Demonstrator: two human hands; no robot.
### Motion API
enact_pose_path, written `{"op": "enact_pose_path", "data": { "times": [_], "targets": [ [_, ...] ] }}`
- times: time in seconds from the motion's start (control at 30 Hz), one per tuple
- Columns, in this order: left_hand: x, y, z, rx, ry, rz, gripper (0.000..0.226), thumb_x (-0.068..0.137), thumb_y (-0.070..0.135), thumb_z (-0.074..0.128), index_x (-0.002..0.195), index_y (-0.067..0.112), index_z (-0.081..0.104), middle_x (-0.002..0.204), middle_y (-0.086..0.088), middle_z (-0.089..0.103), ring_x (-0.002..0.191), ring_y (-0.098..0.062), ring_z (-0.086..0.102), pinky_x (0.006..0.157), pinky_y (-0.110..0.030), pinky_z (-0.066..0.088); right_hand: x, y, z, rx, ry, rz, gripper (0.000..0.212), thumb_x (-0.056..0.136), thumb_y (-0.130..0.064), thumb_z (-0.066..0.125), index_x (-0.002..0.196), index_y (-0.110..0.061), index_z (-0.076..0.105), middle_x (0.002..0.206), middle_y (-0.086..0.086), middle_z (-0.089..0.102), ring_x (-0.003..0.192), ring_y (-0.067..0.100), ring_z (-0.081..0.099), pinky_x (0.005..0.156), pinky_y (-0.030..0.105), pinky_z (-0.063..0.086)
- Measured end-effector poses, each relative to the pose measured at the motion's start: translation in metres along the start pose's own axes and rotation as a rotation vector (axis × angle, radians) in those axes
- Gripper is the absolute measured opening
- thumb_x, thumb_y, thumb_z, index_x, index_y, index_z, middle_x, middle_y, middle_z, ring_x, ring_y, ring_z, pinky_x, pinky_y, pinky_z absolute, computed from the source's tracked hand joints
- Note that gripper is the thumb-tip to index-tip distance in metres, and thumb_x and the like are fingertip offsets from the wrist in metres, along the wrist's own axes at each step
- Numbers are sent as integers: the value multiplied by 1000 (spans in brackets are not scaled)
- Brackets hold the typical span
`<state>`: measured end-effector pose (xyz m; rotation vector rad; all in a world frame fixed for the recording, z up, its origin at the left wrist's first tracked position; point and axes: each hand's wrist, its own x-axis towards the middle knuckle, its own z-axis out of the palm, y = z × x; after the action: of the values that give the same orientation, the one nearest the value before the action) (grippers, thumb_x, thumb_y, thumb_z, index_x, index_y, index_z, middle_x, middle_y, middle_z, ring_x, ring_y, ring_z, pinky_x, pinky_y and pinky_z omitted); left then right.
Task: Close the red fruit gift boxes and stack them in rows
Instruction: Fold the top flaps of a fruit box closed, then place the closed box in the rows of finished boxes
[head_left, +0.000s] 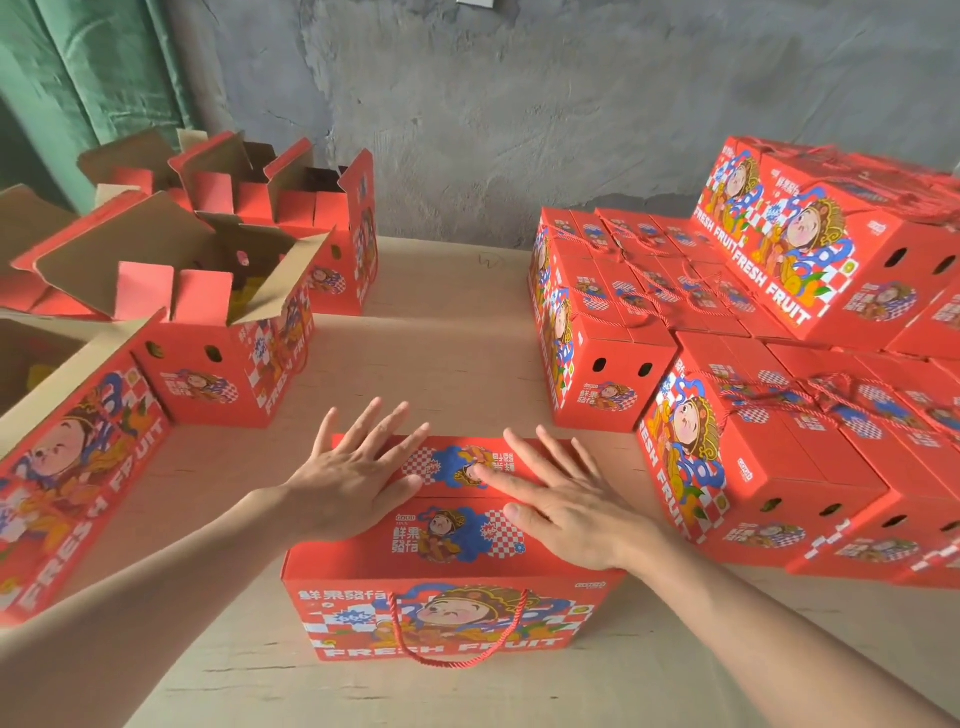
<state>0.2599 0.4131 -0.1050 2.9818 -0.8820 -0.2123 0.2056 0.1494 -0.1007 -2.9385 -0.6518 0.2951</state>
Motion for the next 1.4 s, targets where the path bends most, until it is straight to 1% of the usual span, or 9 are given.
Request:
{"op": "enact_pose_path", "data": {
  "times": [0.13,0.27,0.43,0.63,0.77,0.97,1.1,1.27,1.4],
  "targets": [
    [-17,20,-4,8,14,-50,80,67,67,-29,141,36,-21,149,5,-32,135,-22,-36,106,-53,-24,2,13,-3,28,3,-11,44,93,-63,25,126,-75,-2,154,-18,-23,139,15,-30,110,40,-22],
    [-56,69,17,-6,188,-32,70,99,45,0,135,15,52,145,-3,43,135,-25,36,110,-48,25,6,24,-7,125,102,25,47,91,-61,37,131,-66,12,159,-11,2,145,13,-4,116,33,-3],
    [-58,61,15,-31,281,48,63,100,44,11,126,18,62,135,0,55,123,-22,54,102,-38,27,6,20,-3,213,210,79,45,92,-55,44,133,-59,26,141,-5,35,131,12,26,108,22,16],
    [-15,0,6,28,154,161,75,78,63,-26,145,43,2,151,26,-2,145,-11,-11,115,-39,-18,-9,-15,6,59,257,312,51,94,-58,32,143,-52,19,126,5,42,122,26,37,106,32,27],
    [17,-30,9,15,130,-140,71,71,70,-29,138,49,-19,150,12,-31,138,-24,-32,105,-56,-23,-24,-53,16,124,87,419,64,93,-62,24,149,-41,-1,150,20,20,137,33,26,111,39,21],
    [30,-12,28,-570,219,-574,62,96,54,28,147,18,23,148,-19,28,132,-39,32,104,-50,28,-35,-60,17,434,273,489,67,90,-61,41,140,-17,30,133,4,51,122,19,49,101,29,36],
    [-3,3,40,-769,345,-671,63,97,49,28,61,5,55,67,-18,61,76,-35,60,61,-32,38,-32,-42,16,884,151,734,65,91,-63,33,108,-8,63,109,0,66,105,18,59,98,36,41],
    [-33,23,53,-1064,-43,-691,75,94,61,22,50,9,55,36,2,50,32,-12,45,38,-16,33,-9,-36,6,1321,66,630,26,90,-49,54,106,-29,61,106,-19,56,104,1,51,99,27,37],
    [-36,30,51,-1711,-195,-834,52,97,43,42,55,14,47,50,-1,46,39,-12,36,40,-18,29,17,-37,-8,1576,354,673,27,92,-9,58,117,2,55,89,9,64,66,10,62,44,15,46]
  ]
}}
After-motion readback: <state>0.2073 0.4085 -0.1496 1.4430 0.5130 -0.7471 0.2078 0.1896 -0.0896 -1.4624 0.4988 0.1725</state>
